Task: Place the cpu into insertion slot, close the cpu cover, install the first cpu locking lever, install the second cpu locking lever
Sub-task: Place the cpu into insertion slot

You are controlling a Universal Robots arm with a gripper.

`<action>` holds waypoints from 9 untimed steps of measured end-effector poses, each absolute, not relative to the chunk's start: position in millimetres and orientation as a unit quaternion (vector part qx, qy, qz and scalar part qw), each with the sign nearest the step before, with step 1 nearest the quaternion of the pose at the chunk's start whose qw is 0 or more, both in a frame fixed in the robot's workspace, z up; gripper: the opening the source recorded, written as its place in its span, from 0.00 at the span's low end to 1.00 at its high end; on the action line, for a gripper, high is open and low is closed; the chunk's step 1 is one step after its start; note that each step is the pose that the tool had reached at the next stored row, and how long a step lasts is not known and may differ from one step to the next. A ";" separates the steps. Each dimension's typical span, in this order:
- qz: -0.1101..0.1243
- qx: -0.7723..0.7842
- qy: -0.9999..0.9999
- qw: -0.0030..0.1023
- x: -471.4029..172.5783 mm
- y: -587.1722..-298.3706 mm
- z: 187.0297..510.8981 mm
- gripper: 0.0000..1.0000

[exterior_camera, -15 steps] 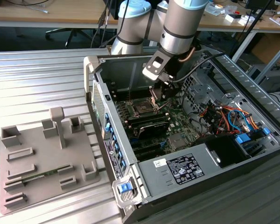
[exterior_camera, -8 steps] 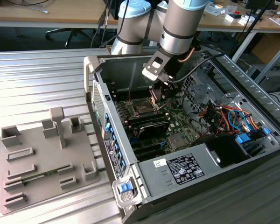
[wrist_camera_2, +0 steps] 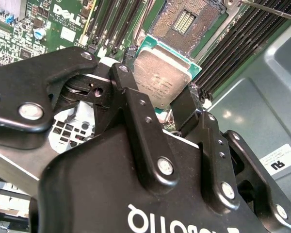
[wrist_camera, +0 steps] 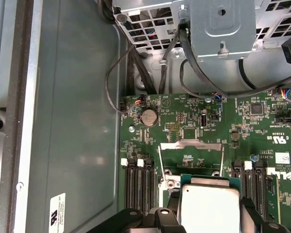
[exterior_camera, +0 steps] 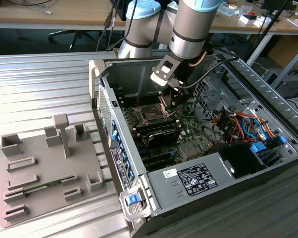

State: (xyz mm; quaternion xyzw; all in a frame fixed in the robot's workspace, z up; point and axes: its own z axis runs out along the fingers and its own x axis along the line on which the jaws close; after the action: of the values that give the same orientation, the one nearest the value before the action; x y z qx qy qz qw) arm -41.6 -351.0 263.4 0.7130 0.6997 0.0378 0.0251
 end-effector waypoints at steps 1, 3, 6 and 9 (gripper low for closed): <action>0.038 0.713 0.700 0.025 -41.8 -351.0 263.3 0.55; 0.038 0.713 0.700 0.025 -42.0 -351.0 263.0 0.55; 0.038 0.713 0.700 0.025 -42.5 -351.0 262.4 0.55; 0.038 0.713 0.700 0.025 -43.1 -351.0 261.6 0.55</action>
State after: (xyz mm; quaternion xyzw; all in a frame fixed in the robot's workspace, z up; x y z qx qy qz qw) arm -43.1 -351.0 261.6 0.7130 0.6997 0.0378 0.0251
